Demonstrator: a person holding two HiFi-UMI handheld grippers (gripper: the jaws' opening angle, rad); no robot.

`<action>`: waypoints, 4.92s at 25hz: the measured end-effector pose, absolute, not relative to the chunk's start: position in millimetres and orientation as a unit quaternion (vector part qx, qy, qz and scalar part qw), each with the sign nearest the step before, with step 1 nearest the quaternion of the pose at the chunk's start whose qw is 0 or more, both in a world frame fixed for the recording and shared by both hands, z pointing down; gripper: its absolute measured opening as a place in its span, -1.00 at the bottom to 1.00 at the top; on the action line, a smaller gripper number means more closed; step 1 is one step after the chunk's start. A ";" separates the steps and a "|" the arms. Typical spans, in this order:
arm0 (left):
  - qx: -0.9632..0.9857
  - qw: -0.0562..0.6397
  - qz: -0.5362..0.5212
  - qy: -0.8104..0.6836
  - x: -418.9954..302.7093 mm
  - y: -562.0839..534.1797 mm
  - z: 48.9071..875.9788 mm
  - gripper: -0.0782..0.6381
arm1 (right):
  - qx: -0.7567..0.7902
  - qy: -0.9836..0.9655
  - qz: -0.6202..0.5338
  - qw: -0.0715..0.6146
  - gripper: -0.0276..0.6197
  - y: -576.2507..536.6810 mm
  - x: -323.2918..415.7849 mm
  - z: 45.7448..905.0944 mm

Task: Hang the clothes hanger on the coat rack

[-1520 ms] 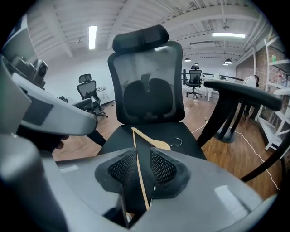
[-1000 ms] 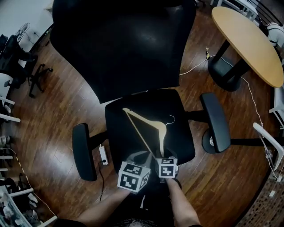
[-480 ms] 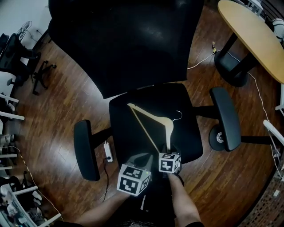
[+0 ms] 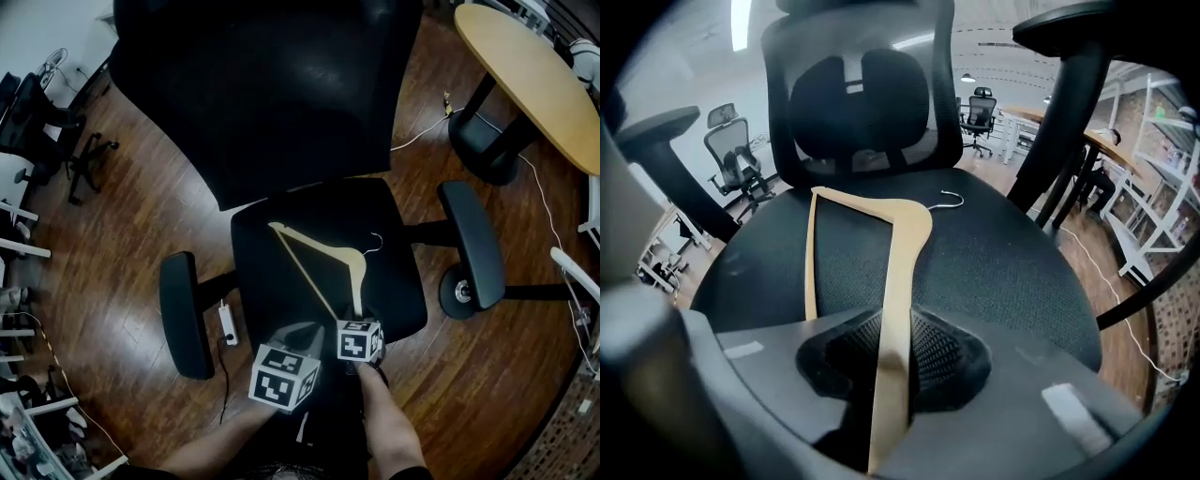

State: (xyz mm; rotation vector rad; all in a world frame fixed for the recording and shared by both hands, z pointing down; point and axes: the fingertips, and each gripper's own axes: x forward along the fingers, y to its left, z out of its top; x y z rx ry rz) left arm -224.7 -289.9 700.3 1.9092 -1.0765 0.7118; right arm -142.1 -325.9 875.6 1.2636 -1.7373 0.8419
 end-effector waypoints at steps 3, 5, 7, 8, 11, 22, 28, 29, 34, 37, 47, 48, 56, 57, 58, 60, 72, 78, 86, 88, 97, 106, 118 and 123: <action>0.761 0.403 0.276 -0.428 -222.6 -288.5 696.9 -0.77 | 0.510 -0.696 0.328 0.385 -0.64 -323.2 -137.9 863.8; 0.762 0.399 0.271 -0.431 -223.4 -288.8 693.5 -0.77 | 0.516 -0.702 0.317 0.375 -0.64 -322.8 -137.7 851.2; 0.765 0.396 0.265 -0.434 -223.2 -290.2 687.4 -0.77 | 0.520 -0.712 0.300 0.364 -0.64 -323.6 -139.1 832.7; 0.767 0.394 0.260 -0.434 -222.0 -291.2 683.3 -0.77 | 0.523 -0.717 0.290 0.358 -0.64 -324.5 -139.6 821.8; 0.778 0.381 0.247 -0.435 -215.3 -295.2 666.0 -0.77 | 0.531 -0.730 0.262 0.342 -0.63 -329.8 -138.9 785.7; 0.816 0.316 0.187 -0.446 -204.3 -292.9 581.2 -0.77 | 0.572 -0.754 0.135 0.295 -0.63 -317.5 -127.2 630.8; 0.836 0.282 0.159 -0.443 -201.5 -278.7 543.4 -0.77 | 0.598 -0.754 0.070 0.263 -0.63 -305.5 -122.7 567.0; 0.839 0.278 0.155 -0.442 -201.0 -275.9 537.3 -0.77 | 0.601 -0.754 0.061 0.259 -0.63 -303.5 -122.6 557.3; 0.855 0.253 0.131 -0.432 -191.7 -269.0 510.9 -0.77 | 0.620 -0.745 0.015 0.247 -0.63 -298.1 -110.6 515.4; 0.866 0.245 0.124 -0.419 -184.5 -261.2 498.9 -0.77 | 0.637 -0.733 -0.002 0.238 -0.63 -289.7 -98.3 495.0; 0.912 0.222 0.123 -0.322 -102.1 -220.6 478.0 -0.77 | 0.715 -0.658 -0.023 0.233 -0.63 -232.8 -11.1 458.1; 0.916 0.220 0.123 -0.313 -92.8 -215.8 476.6 -0.77 | 0.721 -0.653 -0.023 0.231 -0.63 -225.7 -2.7 455.9; 0.941 0.200 0.136 -0.236 -20.7 -178.1 451.3 -0.77 | 0.761 -0.606 -0.041 0.227 -0.63 -175.8 69.1 415.7; 0.943 0.195 0.135 -0.233 -12.3 -175.9 445.8 -0.77 | 0.764 -0.603 -0.046 0.226 -0.63 -172.1 78.4 407.6; 0.945 0.191 0.133 -0.230 -3.0 -173.5 440.0 -0.77 | 0.766 -0.601 -0.051 0.225 -0.63 -168.5 88.5 399.7; 0.949 0.183 0.130 -0.223 18.4 -168.1 429.6 -0.77 | 0.770 -0.595 -0.063 0.222 -0.63 -161.1 111.2 386.3; 0.968 0.118 0.110 -0.192 140.9 -136.0 347.6 -0.77 | 0.777 -0.592 -0.112 0.181 -0.63 -129.4 230.7 313.2; 0.972 0.109 0.094 -0.185 203.2 -124.9 310.5 -0.77 | 0.771 -0.601 -0.125 0.169 -0.63 -121.5 291.8 280.7; 0.975 0.096 0.083 -0.182 281.1 -117.4 283.0 -0.77 | 0.755 -0.618 -0.151 0.157 -0.63 -127.0 360.8 248.4; 0.976 0.094 0.079 -0.180 295.9 -116.7 276.4 -0.77 | 0.753 -0.620 -0.161 0.154 -0.63 -131.8 375.4 239.2; 0.980 0.085 0.070 -0.167 346.5 -133.8 255.5 -0.77 | 0.746 -0.625 -0.186 0.139 -0.63 -159.6 425.1 200.8; 0.982 0.081 0.052 -0.161 395.8 -168.6 254.9 -0.77 | 0.733 -0.631 -0.206 0.147 -0.63 -203.4 465.8 207.9; 0.980 0.078 0.050 -0.178 420.3 -196.6 253.9 -0.77 | 0.680 -0.679 -0.227 0.161 -0.63 -253.4 475.3 219.1; 0.978 0.082 0.049 -0.188 424.3 -208.3 256.4 -0.77 | 0.666 -0.688 -0.238 0.165 -0.63 -271.4 473.5 225.0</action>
